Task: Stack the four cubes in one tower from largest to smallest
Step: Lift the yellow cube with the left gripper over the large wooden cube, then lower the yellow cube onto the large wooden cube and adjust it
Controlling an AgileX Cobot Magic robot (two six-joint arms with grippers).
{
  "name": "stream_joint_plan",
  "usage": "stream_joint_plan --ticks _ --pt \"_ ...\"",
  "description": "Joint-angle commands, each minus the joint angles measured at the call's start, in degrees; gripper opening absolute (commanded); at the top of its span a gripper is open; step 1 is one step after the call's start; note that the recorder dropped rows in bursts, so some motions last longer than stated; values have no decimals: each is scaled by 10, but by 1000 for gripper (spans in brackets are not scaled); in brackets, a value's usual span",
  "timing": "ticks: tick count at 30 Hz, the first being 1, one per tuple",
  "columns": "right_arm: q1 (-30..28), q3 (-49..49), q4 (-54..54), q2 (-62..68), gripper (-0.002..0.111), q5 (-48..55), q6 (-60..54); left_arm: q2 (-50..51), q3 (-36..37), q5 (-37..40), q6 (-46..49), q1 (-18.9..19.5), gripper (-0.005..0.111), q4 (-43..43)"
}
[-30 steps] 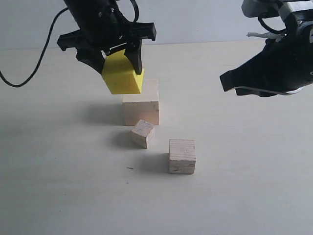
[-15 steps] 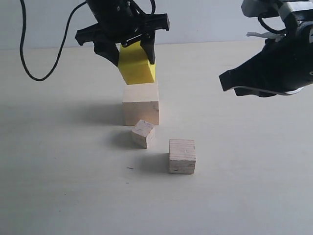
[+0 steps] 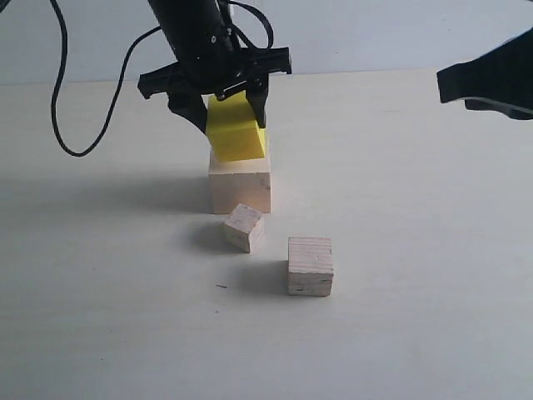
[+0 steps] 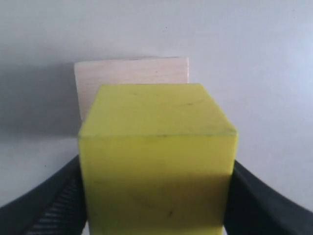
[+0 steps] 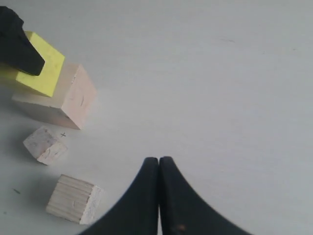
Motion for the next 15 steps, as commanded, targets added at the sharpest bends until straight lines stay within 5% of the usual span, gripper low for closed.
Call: stream_joint_plan --ticks 1,15 --pt "1 -3 23 -28 0 8 -2 5 -29 -2 -6 0 0 10" --pt "1 -3 30 -29 0 18 -6 14 -68 -2 -1 0 0 9"
